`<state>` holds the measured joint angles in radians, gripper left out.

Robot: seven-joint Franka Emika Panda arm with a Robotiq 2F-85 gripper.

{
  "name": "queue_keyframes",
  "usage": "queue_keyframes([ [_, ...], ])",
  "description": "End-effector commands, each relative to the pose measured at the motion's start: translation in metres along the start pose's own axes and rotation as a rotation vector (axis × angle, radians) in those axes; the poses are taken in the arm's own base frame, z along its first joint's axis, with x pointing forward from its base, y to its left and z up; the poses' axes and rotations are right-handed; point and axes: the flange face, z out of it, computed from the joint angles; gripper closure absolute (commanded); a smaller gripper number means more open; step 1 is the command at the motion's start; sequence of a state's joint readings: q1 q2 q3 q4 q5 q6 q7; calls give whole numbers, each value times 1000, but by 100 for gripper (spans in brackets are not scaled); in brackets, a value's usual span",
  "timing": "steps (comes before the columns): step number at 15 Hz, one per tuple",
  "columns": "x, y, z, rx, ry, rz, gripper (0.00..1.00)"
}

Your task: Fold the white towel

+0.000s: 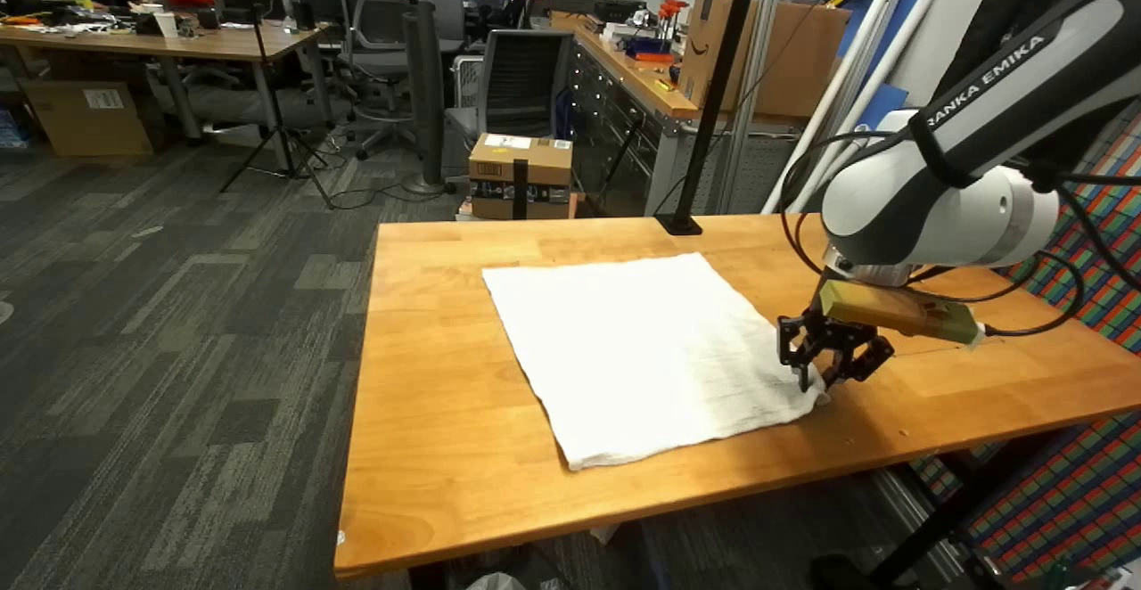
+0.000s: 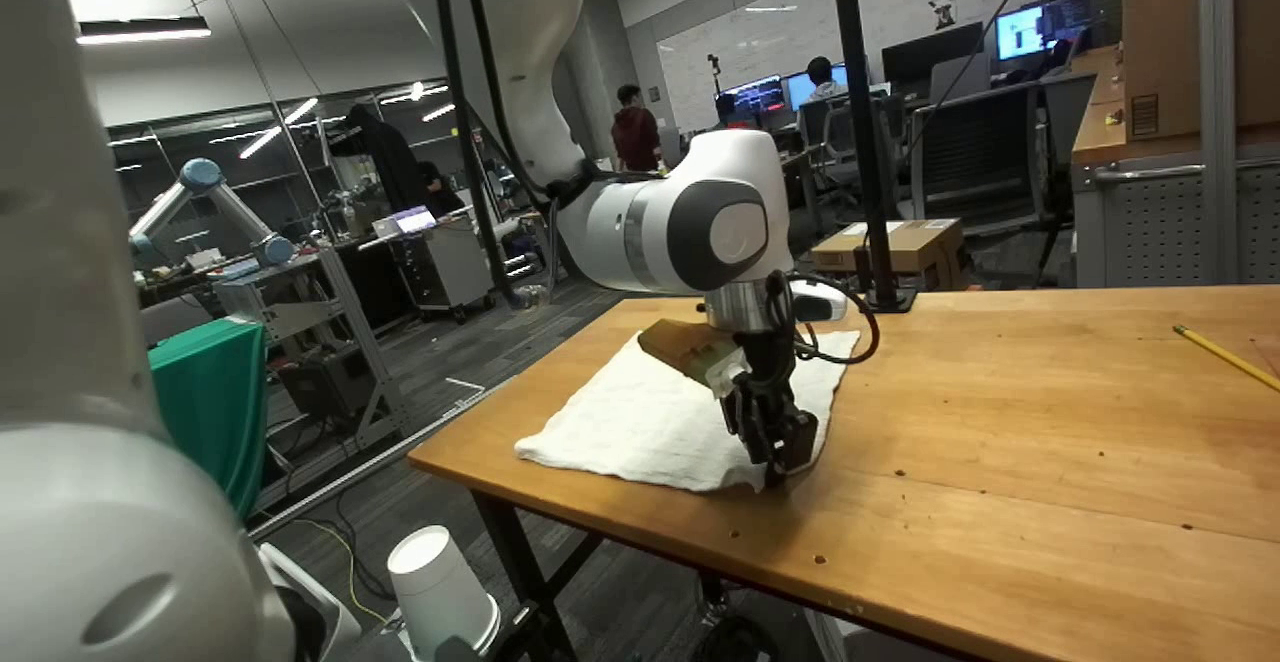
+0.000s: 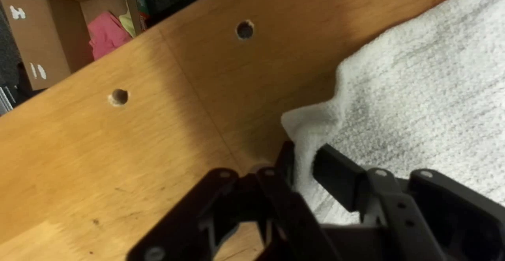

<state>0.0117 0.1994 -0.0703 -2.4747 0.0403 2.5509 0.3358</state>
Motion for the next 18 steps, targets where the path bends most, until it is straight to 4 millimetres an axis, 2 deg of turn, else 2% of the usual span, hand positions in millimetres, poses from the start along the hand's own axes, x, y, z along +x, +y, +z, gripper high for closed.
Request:
queue_keyframes([
  [1,11,1,-15,-36,17,18,99],
  [3,16,-6,-24,-62,35,13,100],
  [5,22,-18,-34,-100,55,-4,97],
  [8,28,-49,-50,-162,80,-34,97],
  [11,27,-91,-66,-216,98,-64,97],
  [18,9,-199,-89,-285,111,-134,97],
])
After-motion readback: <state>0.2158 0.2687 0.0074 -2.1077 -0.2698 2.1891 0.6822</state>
